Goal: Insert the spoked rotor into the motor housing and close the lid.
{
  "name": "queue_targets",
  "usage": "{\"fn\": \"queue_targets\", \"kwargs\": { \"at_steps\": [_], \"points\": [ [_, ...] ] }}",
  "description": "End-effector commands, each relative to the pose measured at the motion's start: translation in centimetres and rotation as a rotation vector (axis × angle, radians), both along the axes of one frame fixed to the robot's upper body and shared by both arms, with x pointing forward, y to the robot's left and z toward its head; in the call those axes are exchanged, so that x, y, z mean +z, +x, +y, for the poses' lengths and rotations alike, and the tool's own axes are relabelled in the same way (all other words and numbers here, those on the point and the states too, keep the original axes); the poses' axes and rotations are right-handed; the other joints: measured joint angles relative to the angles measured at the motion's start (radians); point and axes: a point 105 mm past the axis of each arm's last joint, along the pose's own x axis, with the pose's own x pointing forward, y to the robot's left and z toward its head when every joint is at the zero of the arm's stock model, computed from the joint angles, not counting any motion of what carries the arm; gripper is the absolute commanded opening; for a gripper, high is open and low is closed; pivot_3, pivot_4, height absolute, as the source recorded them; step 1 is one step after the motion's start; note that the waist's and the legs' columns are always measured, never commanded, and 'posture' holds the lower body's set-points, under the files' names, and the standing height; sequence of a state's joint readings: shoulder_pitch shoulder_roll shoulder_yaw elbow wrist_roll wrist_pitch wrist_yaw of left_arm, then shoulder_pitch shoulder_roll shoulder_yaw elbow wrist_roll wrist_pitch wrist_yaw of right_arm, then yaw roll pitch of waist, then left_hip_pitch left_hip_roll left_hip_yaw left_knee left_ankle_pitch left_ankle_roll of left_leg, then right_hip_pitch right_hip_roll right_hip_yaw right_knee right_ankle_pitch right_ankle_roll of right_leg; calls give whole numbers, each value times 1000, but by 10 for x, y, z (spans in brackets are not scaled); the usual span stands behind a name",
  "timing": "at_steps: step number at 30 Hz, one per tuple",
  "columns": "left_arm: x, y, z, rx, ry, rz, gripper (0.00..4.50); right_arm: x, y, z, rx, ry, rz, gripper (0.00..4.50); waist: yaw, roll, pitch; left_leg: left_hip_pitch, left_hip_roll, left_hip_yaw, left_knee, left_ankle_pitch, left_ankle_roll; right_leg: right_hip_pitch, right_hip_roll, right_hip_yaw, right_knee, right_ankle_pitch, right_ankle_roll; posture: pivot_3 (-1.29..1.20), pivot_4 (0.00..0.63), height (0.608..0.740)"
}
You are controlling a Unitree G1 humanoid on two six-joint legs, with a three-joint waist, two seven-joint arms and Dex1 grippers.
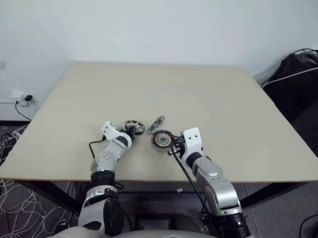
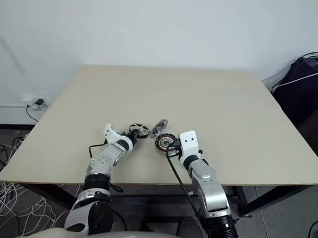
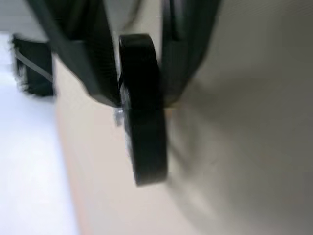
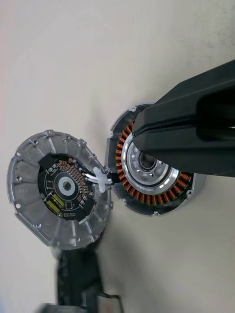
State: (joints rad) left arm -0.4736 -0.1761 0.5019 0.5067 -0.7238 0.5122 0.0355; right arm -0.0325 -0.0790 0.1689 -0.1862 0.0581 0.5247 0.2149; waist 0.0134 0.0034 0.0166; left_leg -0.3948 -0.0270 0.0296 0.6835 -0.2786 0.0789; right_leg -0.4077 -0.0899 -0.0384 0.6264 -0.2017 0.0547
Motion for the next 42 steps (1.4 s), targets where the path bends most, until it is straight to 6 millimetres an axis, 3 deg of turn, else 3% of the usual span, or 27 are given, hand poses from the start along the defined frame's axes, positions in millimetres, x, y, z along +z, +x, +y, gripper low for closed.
{"fn": "queue_targets", "kwargs": {
  "at_steps": [1,5,9,15,17,22,29,36,42],
  "points": [
    [-4,-8,-6,19,-41,0,488,13,2,1,1,12,-47,0,-1,-1,0,0,0,0,0,0,0,0,0,0,0,0,0,0,0,740],
    [21,-8,0,45,-90,-154,488,13,1,0,-3,13,-46,0,-8,-3,1,-2,0,0,0,0,-1,-2,0,0,0,0,0,0,0,740],
    [62,-16,0,15,-189,-408,488,12,1,-2,-11,15,-42,0,-7,-3,2,-4,0,0,0,0,-1,-3,0,0,0,0,-1,0,0,740],
    [93,-43,-31,-229,-284,-602,488,16,0,-7,-17,26,-52,0,-2,-3,2,-3,-1,0,0,-2,-3,-2,-1,0,-1,0,-1,0,0,740],
    [98,-59,-51,-376,-311,-625,488,18,-2,-13,-28,35,-54,0,-3,-3,2,-2,-1,0,0,0,0,-1,0,0,-1,0,-2,0,0,740],
    [90,-87,-75,-562,-373,-569,488,17,-13,-25,-38,63,-41,0,-4,-3,3,-2,0,0,0,0,0,-1,0,0,-1,-1,-2,0,0,740],
    [75,-96,-88,-622,-420,-454,488,5,-29,-39,-67,52,10,0,-6,-1,3,-1,1,0,0,0,-1,-1,0,0,0,-3,3,0,0,740],
    [50,-79,-93,-530,-378,-308,488,7,-29,-39,-77,59,7,0,1,-1,3,-1,1,0,0,0,0,-2,0,0,0,-1,-1,0,0,740],
    [46,-70,-103,-509,-405,-285,488,7,-30,-35,-66,59,6,0,6,-2,3,-2,0,0,0,0,0,-2,0,0,0,-1,-1,0,0,740]
  ]
}}
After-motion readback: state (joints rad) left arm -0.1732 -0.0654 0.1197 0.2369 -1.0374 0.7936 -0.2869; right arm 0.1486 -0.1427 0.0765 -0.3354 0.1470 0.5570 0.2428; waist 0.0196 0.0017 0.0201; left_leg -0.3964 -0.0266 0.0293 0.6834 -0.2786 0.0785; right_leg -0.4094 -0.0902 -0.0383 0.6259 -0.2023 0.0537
